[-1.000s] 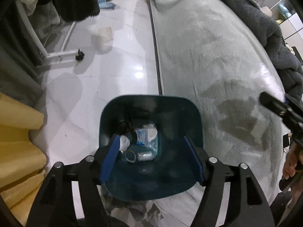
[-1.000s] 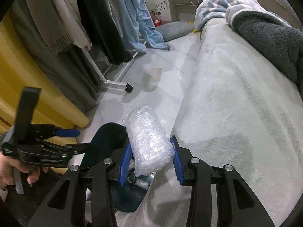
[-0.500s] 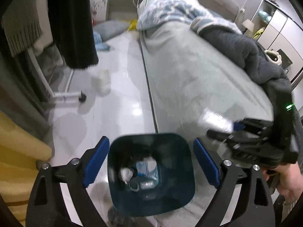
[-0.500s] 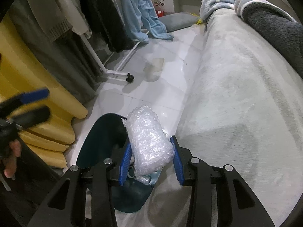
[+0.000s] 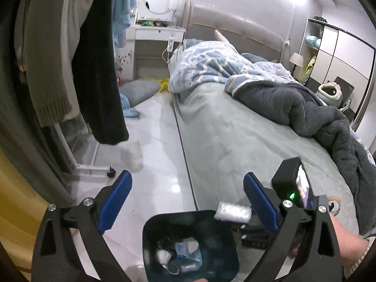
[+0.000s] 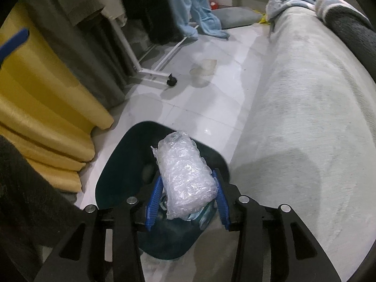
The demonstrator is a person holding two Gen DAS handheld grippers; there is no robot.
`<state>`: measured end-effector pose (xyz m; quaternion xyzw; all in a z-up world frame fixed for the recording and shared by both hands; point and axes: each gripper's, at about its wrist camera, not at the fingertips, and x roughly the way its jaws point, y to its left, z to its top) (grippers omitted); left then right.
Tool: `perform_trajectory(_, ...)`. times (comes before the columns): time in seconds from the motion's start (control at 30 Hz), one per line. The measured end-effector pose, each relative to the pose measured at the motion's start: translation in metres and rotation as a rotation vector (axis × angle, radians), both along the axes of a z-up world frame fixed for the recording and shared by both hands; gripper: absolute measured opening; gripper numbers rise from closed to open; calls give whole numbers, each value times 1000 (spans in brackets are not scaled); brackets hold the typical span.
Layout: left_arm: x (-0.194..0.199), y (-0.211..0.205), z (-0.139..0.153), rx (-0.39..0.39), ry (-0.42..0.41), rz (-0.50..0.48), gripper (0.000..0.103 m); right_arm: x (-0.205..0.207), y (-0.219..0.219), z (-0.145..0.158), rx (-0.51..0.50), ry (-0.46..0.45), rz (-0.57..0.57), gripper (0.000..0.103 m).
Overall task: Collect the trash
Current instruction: 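Open the right tool to drop the bubble-wrap pouch into the teal bin, then move both open tools back toward the tape roll on the bed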
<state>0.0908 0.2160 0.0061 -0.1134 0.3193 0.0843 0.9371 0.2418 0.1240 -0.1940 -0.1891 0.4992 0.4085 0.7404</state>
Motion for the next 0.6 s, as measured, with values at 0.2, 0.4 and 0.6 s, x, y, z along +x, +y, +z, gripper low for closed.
perform_trajectory(0.2, -8, -15, 26, 42, -84, 10, 99, -12, 2, 6, 4, -20, 41, 80)
perform_trajectory(0.4, -14, -37, 45, 52, -160, -31, 100, 0, -19, 37, 42, -64, 22, 84)
perform_trajectory(0.6, -21, -50, 53, 46, -177, -33, 100, 4, -54, 68, 94, -118, -31, 85)
